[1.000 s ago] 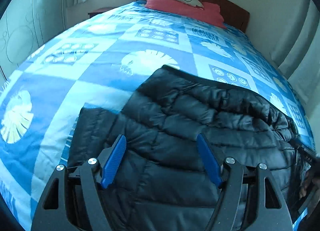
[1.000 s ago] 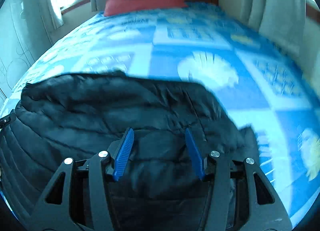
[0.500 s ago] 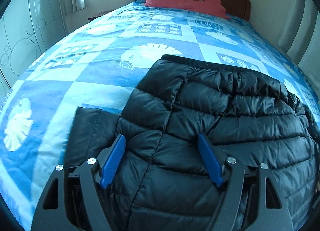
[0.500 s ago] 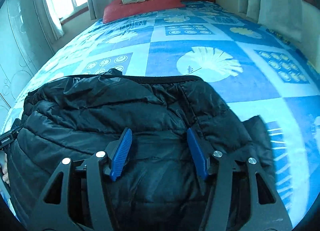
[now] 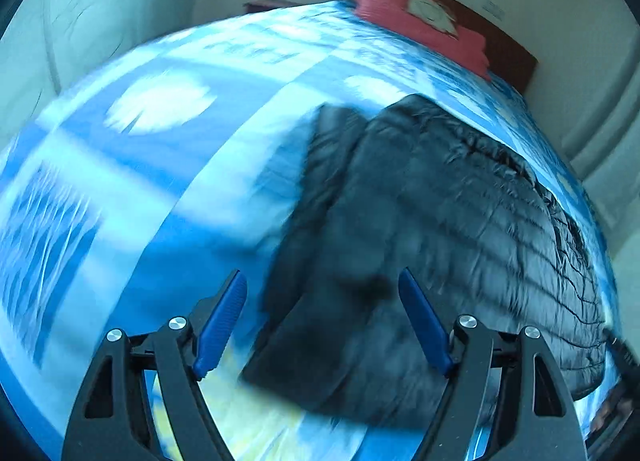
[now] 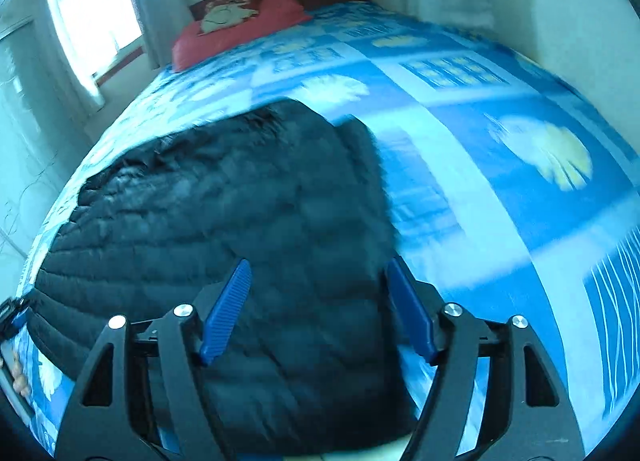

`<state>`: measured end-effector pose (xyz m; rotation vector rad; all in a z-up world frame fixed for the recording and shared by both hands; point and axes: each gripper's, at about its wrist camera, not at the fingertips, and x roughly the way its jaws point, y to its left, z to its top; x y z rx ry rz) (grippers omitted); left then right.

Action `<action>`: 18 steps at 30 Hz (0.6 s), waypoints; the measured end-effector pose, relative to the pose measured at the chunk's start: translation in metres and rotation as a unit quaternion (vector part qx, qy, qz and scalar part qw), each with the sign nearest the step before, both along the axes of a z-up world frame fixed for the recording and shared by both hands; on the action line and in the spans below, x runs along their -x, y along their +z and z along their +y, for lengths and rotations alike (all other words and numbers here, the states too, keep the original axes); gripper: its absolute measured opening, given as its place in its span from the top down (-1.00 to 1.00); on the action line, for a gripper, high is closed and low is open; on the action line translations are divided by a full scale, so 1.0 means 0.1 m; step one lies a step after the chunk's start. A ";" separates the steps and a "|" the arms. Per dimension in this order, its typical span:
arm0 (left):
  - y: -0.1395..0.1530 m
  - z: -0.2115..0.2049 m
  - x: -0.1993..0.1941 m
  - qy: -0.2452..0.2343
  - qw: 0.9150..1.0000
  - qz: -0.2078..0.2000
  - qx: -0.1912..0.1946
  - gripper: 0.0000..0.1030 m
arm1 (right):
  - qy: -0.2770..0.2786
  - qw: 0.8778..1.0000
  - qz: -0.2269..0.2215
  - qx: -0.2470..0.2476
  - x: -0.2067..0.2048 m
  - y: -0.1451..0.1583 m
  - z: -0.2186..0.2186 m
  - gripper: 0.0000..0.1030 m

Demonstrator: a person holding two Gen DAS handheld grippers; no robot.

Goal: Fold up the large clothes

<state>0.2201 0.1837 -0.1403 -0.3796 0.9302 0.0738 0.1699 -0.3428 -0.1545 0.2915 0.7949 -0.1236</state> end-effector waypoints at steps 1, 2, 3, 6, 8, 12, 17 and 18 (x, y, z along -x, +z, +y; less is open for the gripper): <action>-0.07 0.06 0.08 0.012 1.000 0.007 0.023 -0.56 | -0.007 1.000 0.008 -0.011 0.09 -0.07 -0.04 -0.39; -0.15 0.12 0.14 0.022 0.998 0.015 0.053 -0.58 | -0.012 1.000 0.013 -0.020 0.14 -0.14 -0.07 -0.40; -0.20 0.15 0.16 0.028 0.997 0.019 0.075 -0.58 | -0.019 0.999 0.017 -0.025 0.18 -0.18 -0.08 -0.40; -0.28 0.19 0.19 0.046 0.990 0.016 0.129 -0.62 | -0.030 0.997 0.024 -0.073 0.27 -0.34 -0.15 -0.40; -0.28 0.17 0.14 0.041 0.987 0.007 0.155 -0.62 | -0.026 0.994 0.025 -0.104 0.28 -0.41 -0.11 -0.40; -0.29 0.06 0.05 0.061 0.986 0.005 0.155 -0.23 | -0.029 0.996 0.015 -0.077 0.28 -0.41 0.02 0.04; -0.19 -0.04 0.11 0.050 0.989 -0.008 0.138 0.35 | -0.018 0.996 -0.005 -0.087 0.35 -0.31 0.08 0.59; -0.14 -0.07 0.13 0.045 0.991 -0.013 0.128 0.41 | -0.017 0.996 -0.007 -0.087 0.36 -0.28 0.08 0.61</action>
